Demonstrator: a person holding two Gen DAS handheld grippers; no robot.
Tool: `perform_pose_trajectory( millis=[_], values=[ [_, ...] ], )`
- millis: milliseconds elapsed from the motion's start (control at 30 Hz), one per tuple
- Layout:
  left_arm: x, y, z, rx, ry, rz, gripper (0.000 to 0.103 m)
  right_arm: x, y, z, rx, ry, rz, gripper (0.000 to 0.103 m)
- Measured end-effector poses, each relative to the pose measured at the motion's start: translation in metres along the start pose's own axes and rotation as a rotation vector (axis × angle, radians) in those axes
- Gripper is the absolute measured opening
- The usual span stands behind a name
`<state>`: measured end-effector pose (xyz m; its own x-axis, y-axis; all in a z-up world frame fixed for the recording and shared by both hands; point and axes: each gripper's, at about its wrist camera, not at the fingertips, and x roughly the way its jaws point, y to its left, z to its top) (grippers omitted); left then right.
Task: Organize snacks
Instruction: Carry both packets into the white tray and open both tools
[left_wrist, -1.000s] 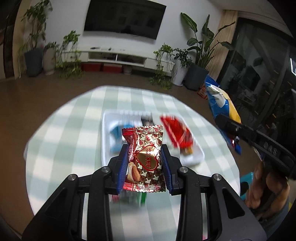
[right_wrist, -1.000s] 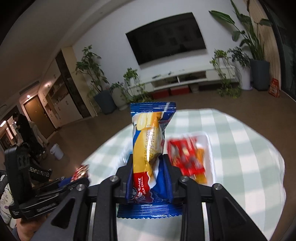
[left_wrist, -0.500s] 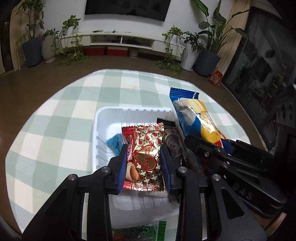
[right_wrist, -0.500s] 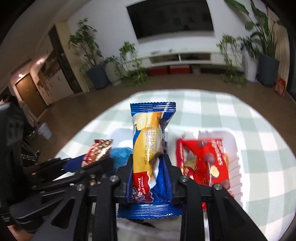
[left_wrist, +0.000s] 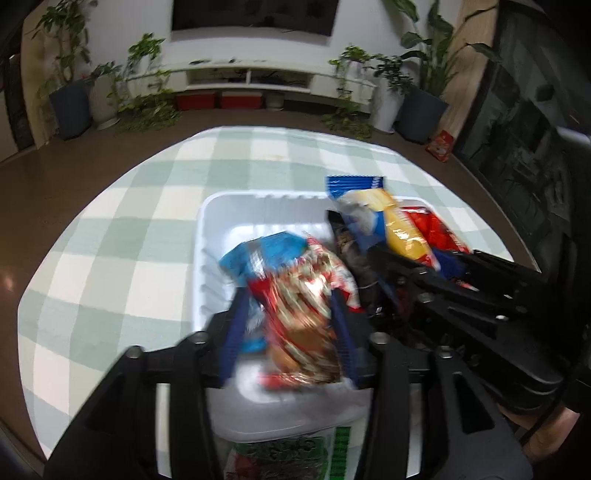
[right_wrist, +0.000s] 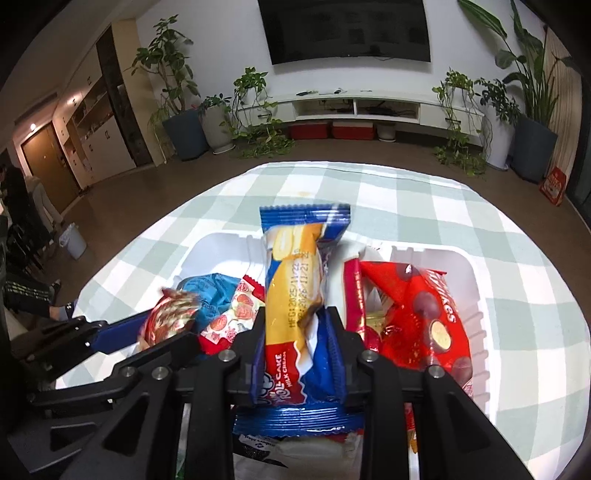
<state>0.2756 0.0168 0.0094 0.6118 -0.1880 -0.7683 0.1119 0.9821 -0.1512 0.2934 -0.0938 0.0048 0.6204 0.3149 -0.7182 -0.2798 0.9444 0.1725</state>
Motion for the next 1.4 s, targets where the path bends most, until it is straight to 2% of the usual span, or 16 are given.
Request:
perform_pose_trajectory(
  millis=[67,400,533,733,767,833,900,1000,1100,1200,1300,1333,1400],
  values=[
    [0.001,0.005,-0.001,-0.018,0.006,-0.002,0.061,0.0,0.0,0.0,-0.002,-0.009,-0.005,0.032],
    [-0.015,0.003,-0.006,-0.009,-0.018,-0.009,0.061,-0.001,-0.003,0.001,0.011,-0.011,0.025,0.033],
    [-0.028,0.001,-0.008,-0.02,-0.042,-0.006,0.067,-0.001,-0.004,0.002,0.031,-0.01,0.05,0.033],
    [-0.048,0.0,-0.015,-0.035,-0.07,-0.005,0.068,-0.001,0.0,0.003,0.049,-0.006,0.078,0.035],
    [-0.05,-0.001,-0.016,-0.036,-0.072,-0.003,0.068,0.0,0.001,0.002,0.047,-0.001,0.072,0.038],
    [-0.056,-0.001,-0.021,-0.034,-0.075,0.004,0.072,0.001,0.002,0.002,0.048,0.009,0.072,0.054],
    [-0.06,0.001,-0.026,-0.04,-0.077,0.007,0.074,-0.003,0.0,0.003,0.056,-0.003,0.076,0.061],
    [-0.067,0.006,-0.034,-0.057,-0.074,0.013,0.074,-0.012,-0.008,0.005,0.086,-0.029,0.082,0.066],
    [-0.075,0.012,-0.045,-0.079,-0.075,0.005,0.075,-0.023,-0.02,0.008,0.128,-0.058,0.083,0.075],
    [-0.087,0.013,-0.059,-0.082,-0.083,-0.014,0.088,-0.038,-0.036,0.01,0.206,-0.096,0.107,0.087],
    [-0.1,0.009,-0.076,-0.059,-0.09,-0.031,0.09,-0.053,-0.048,0.01,0.275,-0.137,0.14,0.097],
    [-0.104,0.006,-0.081,-0.047,-0.096,-0.036,0.093,-0.059,-0.052,0.01,0.298,-0.154,0.151,0.101],
    [-0.113,0.001,-0.092,-0.025,-0.109,-0.047,0.1,-0.068,-0.054,0.007,0.323,-0.171,0.166,0.103]
  ],
)
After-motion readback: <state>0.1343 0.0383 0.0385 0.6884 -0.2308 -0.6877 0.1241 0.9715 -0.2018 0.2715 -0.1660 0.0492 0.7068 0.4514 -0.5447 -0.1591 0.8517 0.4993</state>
